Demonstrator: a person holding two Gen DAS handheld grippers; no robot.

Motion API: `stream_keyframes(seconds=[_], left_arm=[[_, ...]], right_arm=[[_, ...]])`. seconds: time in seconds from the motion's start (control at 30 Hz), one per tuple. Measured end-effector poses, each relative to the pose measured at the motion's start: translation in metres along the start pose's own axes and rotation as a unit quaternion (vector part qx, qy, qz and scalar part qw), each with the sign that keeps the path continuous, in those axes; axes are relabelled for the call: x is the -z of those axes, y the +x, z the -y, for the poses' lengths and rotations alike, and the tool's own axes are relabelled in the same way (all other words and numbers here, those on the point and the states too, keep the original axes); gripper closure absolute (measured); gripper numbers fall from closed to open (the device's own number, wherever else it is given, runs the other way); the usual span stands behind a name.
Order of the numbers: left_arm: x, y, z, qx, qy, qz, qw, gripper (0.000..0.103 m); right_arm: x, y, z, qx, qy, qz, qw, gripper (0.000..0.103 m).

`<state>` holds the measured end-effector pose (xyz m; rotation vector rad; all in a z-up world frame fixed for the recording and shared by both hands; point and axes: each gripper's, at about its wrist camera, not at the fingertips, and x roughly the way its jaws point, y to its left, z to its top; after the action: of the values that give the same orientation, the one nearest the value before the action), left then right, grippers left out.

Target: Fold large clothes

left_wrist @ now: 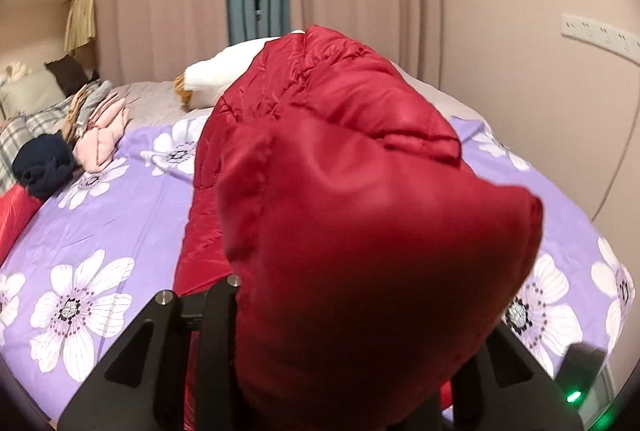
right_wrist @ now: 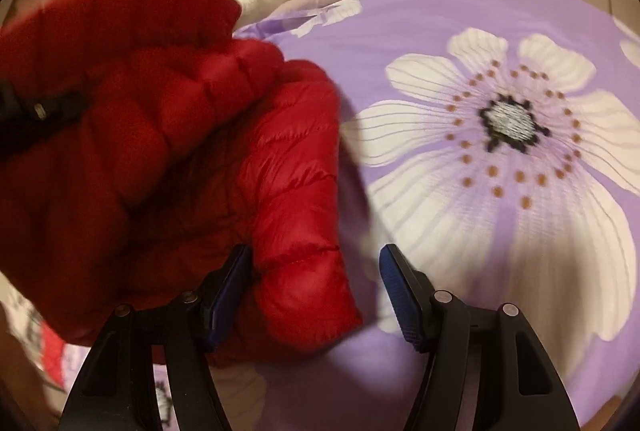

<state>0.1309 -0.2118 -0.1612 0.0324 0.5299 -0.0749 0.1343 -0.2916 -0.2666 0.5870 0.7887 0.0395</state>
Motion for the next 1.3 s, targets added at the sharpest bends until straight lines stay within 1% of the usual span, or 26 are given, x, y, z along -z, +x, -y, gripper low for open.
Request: stream_keyframes(seconds=[0.1, 0.17, 0.27, 0.3, 0.33, 0.4, 0.47, 0.57, 0.6, 0.67, 0.7, 0.77, 0.9, 1.0, 1.17, 1.3], left_arm=[[0.003, -0.003, 0.005, 0.024, -0.005, -0.010, 0.9996, 0.072], [0.005, -0.002, 0.020, 0.028, 0.015, -0.008, 0.9995, 0.072], [0.015, 0.001, 0.041, 0.013, 0.053, -0.002, 0.9985, 0.070], [0.020, 0.005, 0.047, 0.011, 0.062, -0.002, 0.9980, 0.067], [0.024, 0.010, 0.051, 0.012, 0.069, -0.008, 0.9975, 0.066], [0.033, 0.023, 0.059, 0.014, 0.082, -0.028, 0.9961, 0.063], [0.037, 0.028, 0.063, 0.013, 0.092, -0.033, 0.9951, 0.061], [0.044, 0.037, 0.067, 0.029, 0.109, -0.050, 0.9924, 0.055], [0.047, 0.039, 0.069, 0.033, 0.122, -0.058, 0.9904, 0.053], [0.053, 0.040, 0.074, 0.036, 0.146, -0.059, 0.9868, 0.049], [0.056, 0.040, 0.074, 0.037, 0.149, -0.057, 0.9864, 0.048], [0.060, 0.039, 0.074, 0.038, 0.149, -0.057, 0.9865, 0.047], [0.059, 0.039, 0.074, 0.036, 0.150, -0.064, 0.9859, 0.039], [0.057, 0.038, 0.074, 0.037, 0.143, -0.069, 0.9867, 0.037], [0.052, 0.044, 0.076, 0.040, 0.123, -0.078, 0.9886, 0.034], [0.047, 0.045, 0.074, 0.054, 0.098, -0.092, 0.9894, 0.029]], right_arm=[[-0.003, -0.020, 0.021, -0.003, 0.052, 0.011, 0.999, 0.038], [-0.006, -0.031, 0.031, 0.010, 0.069, 0.021, 0.997, 0.038], [-0.011, -0.049, 0.043, 0.077, 0.072, 0.042, 0.993, 0.038], [-0.012, -0.055, 0.047, 0.097, 0.069, 0.050, 0.992, 0.038], [-0.013, -0.060, 0.051, 0.106, 0.069, 0.056, 0.990, 0.038], [-0.015, -0.070, 0.062, 0.115, 0.085, 0.062, 0.988, 0.038], [-0.017, -0.077, 0.069, 0.119, 0.098, 0.069, 0.986, 0.038], [-0.016, -0.084, 0.079, 0.133, 0.109, 0.078, 0.982, 0.038], [-0.016, -0.087, 0.082, 0.139, 0.115, 0.079, 0.980, 0.038], [-0.018, -0.087, 0.087, 0.137, 0.127, 0.081, 0.979, 0.038], [-0.017, -0.087, 0.089, 0.135, 0.131, 0.082, 0.979, 0.038], [-0.016, -0.088, 0.091, 0.133, 0.135, 0.080, 0.979, 0.038], [-0.017, -0.087, 0.088, 0.150, 0.123, 0.076, 0.978, 0.038], [-0.019, -0.090, 0.087, 0.154, 0.115, 0.078, 0.978, 0.038], [-0.021, -0.094, 0.087, 0.157, 0.116, 0.083, 0.977, 0.038], [-0.021, -0.098, 0.090, 0.165, 0.118, 0.088, 0.975, 0.038]])
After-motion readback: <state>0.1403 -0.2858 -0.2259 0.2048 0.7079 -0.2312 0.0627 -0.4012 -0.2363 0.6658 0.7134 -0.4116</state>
